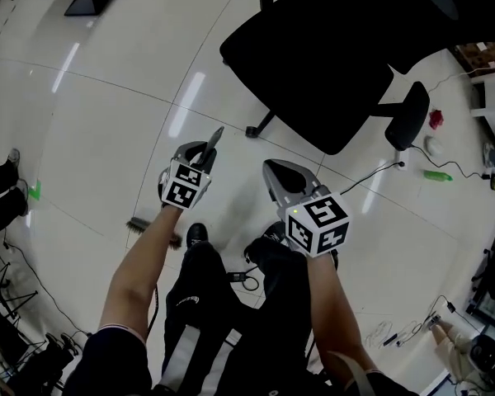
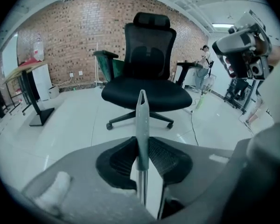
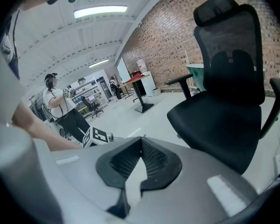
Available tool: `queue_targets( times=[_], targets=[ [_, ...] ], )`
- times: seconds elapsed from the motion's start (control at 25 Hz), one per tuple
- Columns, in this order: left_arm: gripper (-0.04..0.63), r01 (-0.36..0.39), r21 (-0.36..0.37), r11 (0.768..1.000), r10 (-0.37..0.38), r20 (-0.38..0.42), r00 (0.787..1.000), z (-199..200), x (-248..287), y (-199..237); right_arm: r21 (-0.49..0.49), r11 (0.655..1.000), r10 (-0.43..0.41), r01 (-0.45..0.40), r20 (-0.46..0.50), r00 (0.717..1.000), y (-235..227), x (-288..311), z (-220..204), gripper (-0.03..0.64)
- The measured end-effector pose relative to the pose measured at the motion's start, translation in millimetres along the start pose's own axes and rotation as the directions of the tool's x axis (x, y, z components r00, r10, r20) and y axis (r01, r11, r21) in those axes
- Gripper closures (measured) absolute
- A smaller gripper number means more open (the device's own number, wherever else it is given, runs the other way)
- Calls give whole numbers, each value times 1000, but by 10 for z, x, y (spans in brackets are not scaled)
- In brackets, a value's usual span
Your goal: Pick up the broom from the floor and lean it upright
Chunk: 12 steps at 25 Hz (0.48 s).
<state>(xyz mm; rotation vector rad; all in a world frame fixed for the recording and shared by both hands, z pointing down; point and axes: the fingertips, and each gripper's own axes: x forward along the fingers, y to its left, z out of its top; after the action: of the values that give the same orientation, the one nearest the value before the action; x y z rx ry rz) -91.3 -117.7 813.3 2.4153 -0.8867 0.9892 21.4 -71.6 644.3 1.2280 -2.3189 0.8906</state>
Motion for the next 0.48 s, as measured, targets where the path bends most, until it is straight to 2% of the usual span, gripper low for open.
queue_targets(
  times=[0.24,0.48],
  targets=[
    [512,-25,-2,1000,25,76,997,627,-649,82,-23,999,-34,34,11,999,342,-396,488,614],
    [511,-3,13,1000,1,147,989,1035,-1095,88,-26,995,-97,99,49,994,630,-607,885,614]
  ],
)
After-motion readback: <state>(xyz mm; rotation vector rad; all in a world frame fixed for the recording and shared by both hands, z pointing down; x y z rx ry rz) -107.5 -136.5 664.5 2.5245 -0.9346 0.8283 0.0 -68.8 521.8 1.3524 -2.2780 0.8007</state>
